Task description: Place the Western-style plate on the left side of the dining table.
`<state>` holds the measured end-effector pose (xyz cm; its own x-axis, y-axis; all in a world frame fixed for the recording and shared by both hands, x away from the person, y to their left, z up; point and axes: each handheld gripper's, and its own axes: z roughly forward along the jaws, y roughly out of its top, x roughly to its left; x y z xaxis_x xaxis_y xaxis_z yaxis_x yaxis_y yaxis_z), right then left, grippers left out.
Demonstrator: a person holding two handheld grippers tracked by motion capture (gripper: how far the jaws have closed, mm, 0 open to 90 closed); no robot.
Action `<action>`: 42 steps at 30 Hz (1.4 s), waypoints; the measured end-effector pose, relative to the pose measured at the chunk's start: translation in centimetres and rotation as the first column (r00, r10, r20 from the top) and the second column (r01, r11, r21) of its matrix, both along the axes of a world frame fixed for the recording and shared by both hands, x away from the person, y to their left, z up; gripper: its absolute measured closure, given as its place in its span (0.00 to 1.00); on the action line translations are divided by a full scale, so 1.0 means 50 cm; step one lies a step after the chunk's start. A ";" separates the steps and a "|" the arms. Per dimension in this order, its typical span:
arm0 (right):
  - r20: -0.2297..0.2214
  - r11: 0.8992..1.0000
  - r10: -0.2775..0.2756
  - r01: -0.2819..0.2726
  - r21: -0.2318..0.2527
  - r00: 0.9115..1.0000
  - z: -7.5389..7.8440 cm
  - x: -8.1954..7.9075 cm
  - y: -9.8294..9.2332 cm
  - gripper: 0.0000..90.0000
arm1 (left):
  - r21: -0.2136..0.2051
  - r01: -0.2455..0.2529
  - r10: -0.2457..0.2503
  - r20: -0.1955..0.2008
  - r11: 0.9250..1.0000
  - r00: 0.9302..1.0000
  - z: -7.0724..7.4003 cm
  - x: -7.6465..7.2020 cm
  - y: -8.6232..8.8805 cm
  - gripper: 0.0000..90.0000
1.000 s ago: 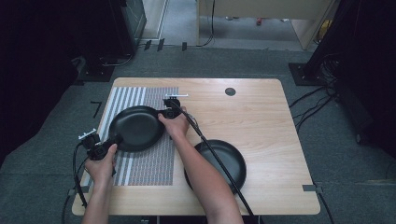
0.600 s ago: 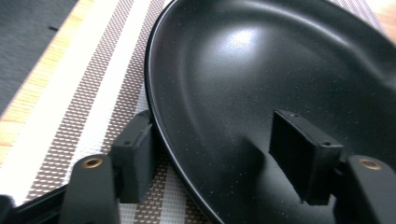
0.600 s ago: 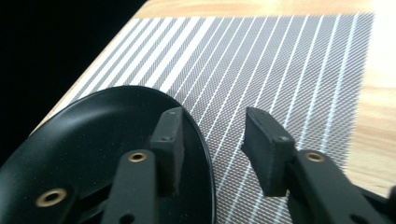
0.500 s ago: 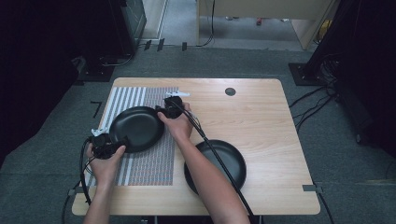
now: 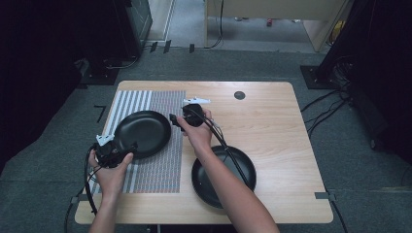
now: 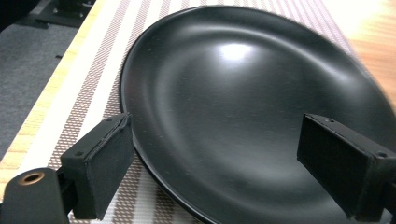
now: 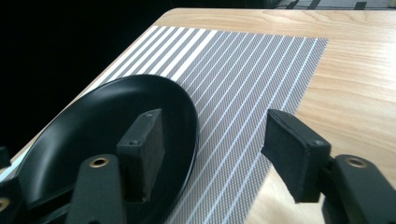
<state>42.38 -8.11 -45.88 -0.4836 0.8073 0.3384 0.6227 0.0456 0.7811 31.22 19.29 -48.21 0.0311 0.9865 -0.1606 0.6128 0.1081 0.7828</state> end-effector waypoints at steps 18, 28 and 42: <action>0.023 0.998 0.042 -0.041 -0.049 0.999 0.044 -0.081 -0.097 0.31 | -0.027 0.102 -0.100 0.071 0.994 0.992 0.035 -0.081 -0.036 0.10; 0.038 0.999 0.040 -0.039 -0.034 0.998 0.057 -0.122 -0.151 0.29 | -0.022 0.118 -0.115 0.079 0.993 0.990 0.039 -0.104 -0.051 0.10; 0.054 0.999 -0.016 0.018 -0.044 0.998 0.035 -0.169 -0.239 0.29 | -0.010 0.106 -0.105 0.056 0.994 0.993 0.024 -0.147 -0.038 0.10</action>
